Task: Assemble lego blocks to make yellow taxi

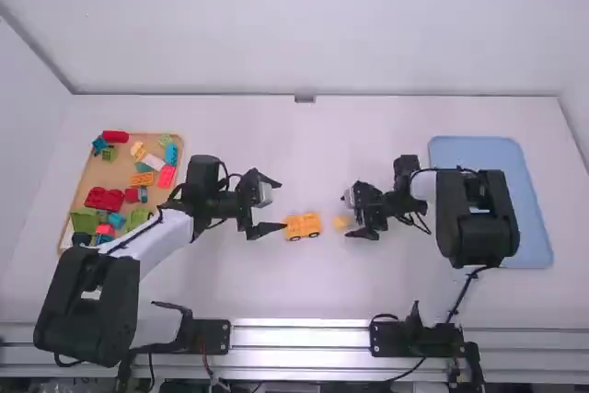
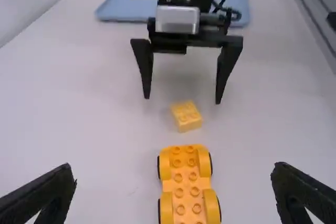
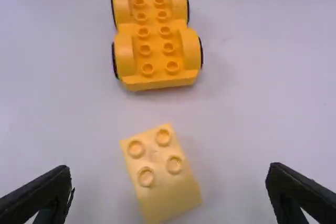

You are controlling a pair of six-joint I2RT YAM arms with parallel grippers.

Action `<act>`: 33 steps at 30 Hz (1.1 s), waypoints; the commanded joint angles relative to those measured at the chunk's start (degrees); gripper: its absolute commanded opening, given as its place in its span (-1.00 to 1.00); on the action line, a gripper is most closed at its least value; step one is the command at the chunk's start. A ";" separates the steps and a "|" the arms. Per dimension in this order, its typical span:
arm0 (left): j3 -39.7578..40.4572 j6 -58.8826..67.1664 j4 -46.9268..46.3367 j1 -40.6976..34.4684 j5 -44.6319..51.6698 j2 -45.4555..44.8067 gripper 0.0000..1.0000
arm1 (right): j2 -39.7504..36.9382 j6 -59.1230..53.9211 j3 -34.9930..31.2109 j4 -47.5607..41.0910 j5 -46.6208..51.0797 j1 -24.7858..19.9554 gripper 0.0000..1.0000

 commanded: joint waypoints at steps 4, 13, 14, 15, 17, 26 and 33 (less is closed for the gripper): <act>-0.26 -0.26 1.31 -0.15 4.22 0.39 0.98 | 1.95 7.17 -1.60 5.55 -0.31 3.56 0.97; -0.26 -1.66 1.22 -0.17 4.20 0.39 0.98 | 9.62 4.35 2.93 2.56 -2.80 2.10 0.79; -0.26 -1.62 1.27 -0.13 4.15 0.39 0.98 | 10.38 2.49 3.74 0.59 -3.72 1.68 0.78; -0.26 -1.68 1.33 -0.09 4.11 0.39 0.98 | 10.69 1.29 4.20 -0.68 -4.02 1.46 0.73; -0.26 -1.68 1.42 -0.17 4.00 0.39 0.98 | 11.54 -3.74 6.14 -6.27 -5.27 0.57 0.50; -0.26 -1.73 2.75 -0.09 4.00 0.39 0.98 | 11.76 -8.37 8.68 -12.63 -3.78 0.02 0.19; -0.26 -1.70 2.34 -0.26 3.96 0.39 0.98 | 11.76 -0.48 5.14 -3.76 -1.81 2.40 -0.17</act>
